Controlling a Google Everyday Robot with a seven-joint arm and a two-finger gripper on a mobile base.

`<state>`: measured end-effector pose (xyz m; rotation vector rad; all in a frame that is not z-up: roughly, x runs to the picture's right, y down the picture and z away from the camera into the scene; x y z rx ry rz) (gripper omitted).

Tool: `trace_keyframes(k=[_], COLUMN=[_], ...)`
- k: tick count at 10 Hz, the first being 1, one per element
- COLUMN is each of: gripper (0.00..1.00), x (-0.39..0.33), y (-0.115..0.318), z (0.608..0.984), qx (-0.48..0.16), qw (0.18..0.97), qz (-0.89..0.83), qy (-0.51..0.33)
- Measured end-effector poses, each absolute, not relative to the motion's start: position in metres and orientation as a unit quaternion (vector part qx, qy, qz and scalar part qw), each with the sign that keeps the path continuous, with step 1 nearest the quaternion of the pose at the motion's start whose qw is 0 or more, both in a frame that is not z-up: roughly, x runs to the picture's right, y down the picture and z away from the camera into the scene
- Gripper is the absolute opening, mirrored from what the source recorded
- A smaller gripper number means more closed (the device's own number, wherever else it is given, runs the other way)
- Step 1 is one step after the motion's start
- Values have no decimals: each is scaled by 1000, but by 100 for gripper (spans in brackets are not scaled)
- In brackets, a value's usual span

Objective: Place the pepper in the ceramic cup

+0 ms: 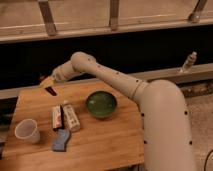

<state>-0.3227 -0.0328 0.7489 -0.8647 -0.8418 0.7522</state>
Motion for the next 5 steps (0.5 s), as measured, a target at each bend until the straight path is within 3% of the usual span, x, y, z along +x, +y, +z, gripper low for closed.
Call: trace_keyframes(k=[5], gripper=[0], x=[-402], y=[16], z=[709], qx=[-460], qw=[725], qz=[265], qy=[-438])
